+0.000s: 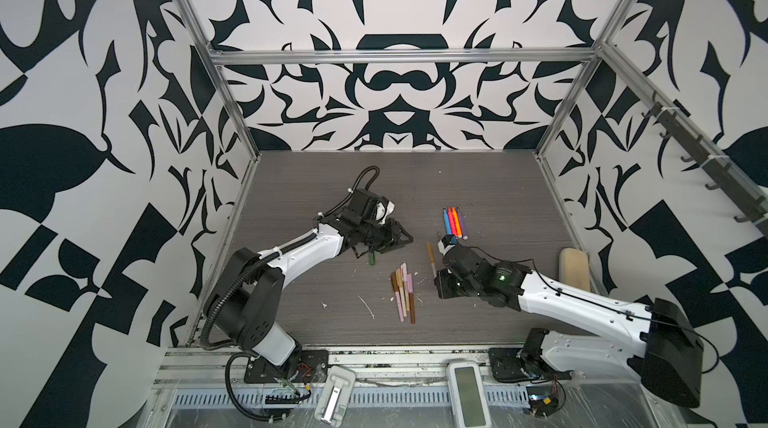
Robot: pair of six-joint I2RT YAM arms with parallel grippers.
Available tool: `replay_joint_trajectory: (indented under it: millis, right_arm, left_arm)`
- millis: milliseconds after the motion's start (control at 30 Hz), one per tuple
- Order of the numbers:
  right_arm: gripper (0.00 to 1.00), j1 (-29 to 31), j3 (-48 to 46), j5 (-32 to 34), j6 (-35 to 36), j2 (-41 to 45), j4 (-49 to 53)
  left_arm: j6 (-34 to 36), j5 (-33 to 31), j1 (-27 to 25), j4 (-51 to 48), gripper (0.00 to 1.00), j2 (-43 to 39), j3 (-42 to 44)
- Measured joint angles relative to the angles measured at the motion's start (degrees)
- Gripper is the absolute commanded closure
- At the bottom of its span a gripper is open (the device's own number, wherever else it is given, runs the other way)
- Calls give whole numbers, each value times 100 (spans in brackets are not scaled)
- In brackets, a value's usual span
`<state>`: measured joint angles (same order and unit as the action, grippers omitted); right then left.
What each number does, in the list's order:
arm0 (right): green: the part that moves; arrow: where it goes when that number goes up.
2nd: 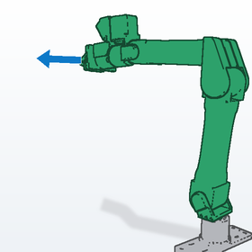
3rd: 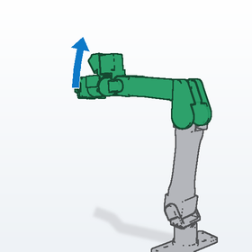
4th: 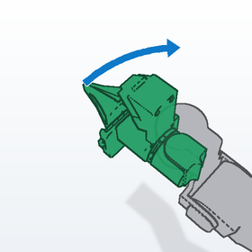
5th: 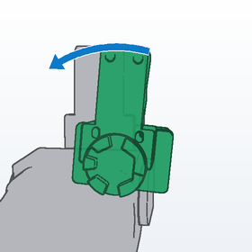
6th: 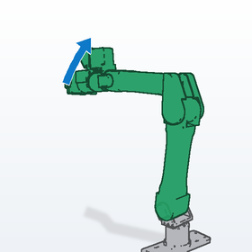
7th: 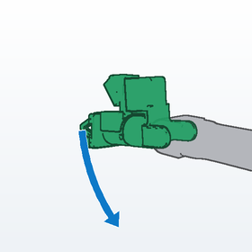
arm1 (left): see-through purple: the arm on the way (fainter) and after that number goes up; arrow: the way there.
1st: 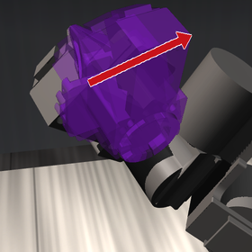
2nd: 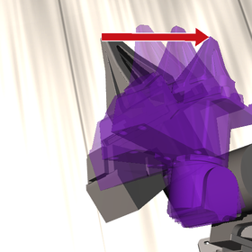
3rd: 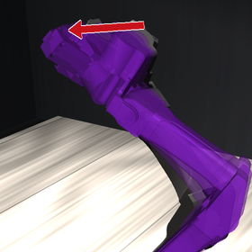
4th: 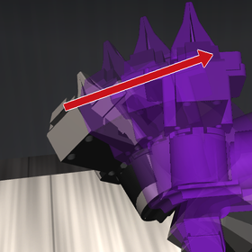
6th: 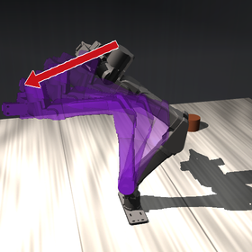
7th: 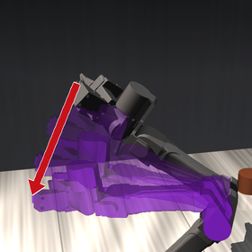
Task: Open the pen caps
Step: 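Lift the brown pen upright toward the left gripper while the left gripper approaches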
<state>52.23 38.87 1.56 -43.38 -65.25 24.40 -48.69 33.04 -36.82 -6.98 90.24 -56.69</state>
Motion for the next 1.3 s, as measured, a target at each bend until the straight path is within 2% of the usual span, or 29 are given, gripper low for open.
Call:
replay_joint_trajectory:
  millis: [300,867,1300]
  right_arm:
    - [100,-52,-15,-199,-4,-4,-208]
    - [100,-76,-15,-481,-20,-160,-442]
    - [100,-76,-15,-551,-20,-160,-505]
  left_arm:
    - [-260,52,-400,302,62,516,-9]
    - [-407,66,-560,479,62,791,-162]
    - [-426,70,-560,507,68,850,-223]
